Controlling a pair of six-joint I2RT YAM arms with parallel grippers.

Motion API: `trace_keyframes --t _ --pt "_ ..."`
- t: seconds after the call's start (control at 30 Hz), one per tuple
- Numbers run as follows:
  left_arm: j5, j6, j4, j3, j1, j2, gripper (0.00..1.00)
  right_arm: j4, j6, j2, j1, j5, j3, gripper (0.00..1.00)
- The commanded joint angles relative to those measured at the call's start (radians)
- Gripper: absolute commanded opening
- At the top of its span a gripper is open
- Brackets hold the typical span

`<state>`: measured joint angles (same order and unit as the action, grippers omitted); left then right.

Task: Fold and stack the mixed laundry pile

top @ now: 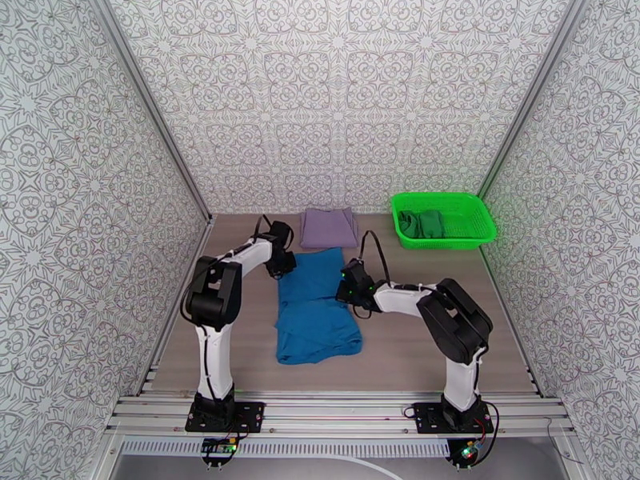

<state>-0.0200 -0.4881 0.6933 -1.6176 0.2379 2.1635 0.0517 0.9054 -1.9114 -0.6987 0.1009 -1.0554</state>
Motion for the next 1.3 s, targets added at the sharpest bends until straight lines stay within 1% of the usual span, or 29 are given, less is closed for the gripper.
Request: trace_keyframes --t 0.0,0.1,0.2,0.23,0.3,0.37,0.4,0.47,0.57,0.63,0.67,0.73,0.77,0.8,0.83,0.87,0.9,0.93,0.97,1.03,1.07,1.13,1.17,1.2,1.27 --pt "0.004 0.078 0.031 -0.053 -0.004 0.040 0.13 0.151 0.119 -0.006 -0.009 0.119 0.046 0.00" --pt "-0.001 0.100 0.022 -0.069 -0.003 0.036 0.16 0.204 0.108 0.004 -0.003 0.181 0.017 0.00" --pt "-0.012 0.105 0.032 -0.077 -0.003 0.008 0.24 0.212 0.090 0.031 0.005 0.202 0.007 0.00" --pt "-0.008 0.102 0.033 -0.073 -0.003 -0.016 0.27 0.211 0.041 0.046 0.009 0.206 0.002 0.00" --pt "0.023 0.090 0.039 -0.049 0.001 -0.101 0.40 0.210 -0.047 0.095 0.017 0.214 -0.015 0.00" --pt "0.062 0.079 0.051 -0.024 0.004 -0.206 0.51 0.203 -0.172 0.160 0.021 0.205 -0.033 0.00" --pt "0.083 0.074 0.069 -0.014 0.005 -0.266 0.58 0.204 -0.241 0.200 0.021 0.200 -0.040 0.06" --pt "0.123 0.063 0.127 -0.004 0.011 -0.375 0.67 0.220 -0.354 0.280 0.021 0.192 -0.041 0.16" --pt "0.178 0.089 0.225 0.055 0.054 -0.537 0.70 0.264 -0.519 0.419 0.022 0.183 -0.016 0.30" --pt "0.180 0.148 0.232 0.135 0.099 -0.644 0.74 0.298 -0.630 0.522 0.026 0.174 0.021 0.35" --pt "0.182 0.196 0.218 0.177 0.119 -0.699 0.74 0.314 -0.679 0.583 0.028 0.170 0.048 0.37" --pt "0.159 0.331 0.164 0.238 0.151 -0.797 0.75 0.344 -0.758 0.693 0.033 0.152 0.093 0.45" --pt "0.159 0.419 0.118 0.264 0.169 -0.848 0.78 0.357 -0.788 0.752 0.035 0.142 0.117 0.50" --pt "0.175 0.510 0.061 0.299 0.186 -0.897 0.86 0.364 -0.811 0.800 0.036 0.137 0.141 0.57" --pt "0.147 0.607 0.007 0.343 0.194 -0.937 0.90 0.368 -0.820 0.844 0.037 0.137 0.166 0.62" --pt "0.111 0.744 -0.053 0.400 0.200 -0.983 0.99 0.371 -0.822 0.893 0.039 0.135 0.192 0.66" --pt "0.105 0.866 -0.093 0.458 0.215 -1.023 0.99 0.372 -0.825 0.937 0.039 0.124 0.217 0.68" --pt "0.133 0.954 -0.117 0.502 0.237 -1.048 0.99 0.372 -0.831 0.974 0.039 0.105 0.240 0.69" --pt "0.157 1.055 -0.117 0.548 0.256 -1.070 0.99 0.372 -0.841 1.011 0.039 0.078 0.265 0.71" --pt "0.144 1.263 0.017 0.584 0.308 -1.078 0.99 0.369 -0.871 1.070 0.041 0.030 0.308 0.74" --pt "0.165 1.330 0.103 0.598 0.355 -1.074 0.98 0.368 -0.884 1.094 0.041 0.018 0.327 0.75" --pt "0.237 1.394 0.241 0.646 0.465 -1.075 0.98 0.368 -0.905 1.128 0.041 0.017 0.350 0.77" --pt "0.276 1.408 0.297 0.688 0.536 -1.083 0.96 0.365 -0.914 1.140 0.041 0.016 0.360 0.78" --pt "0.317 1.411 0.324 0.734 0.603 -1.102 0.93 0.358 -0.922 1.148 0.040 0.014 0.366 0.79" --pt "0.357 1.390 0.328 0.809 0.698 -1.148 0.86 0.340 -0.932 1.152 0.041 0.016 0.374 0.80"
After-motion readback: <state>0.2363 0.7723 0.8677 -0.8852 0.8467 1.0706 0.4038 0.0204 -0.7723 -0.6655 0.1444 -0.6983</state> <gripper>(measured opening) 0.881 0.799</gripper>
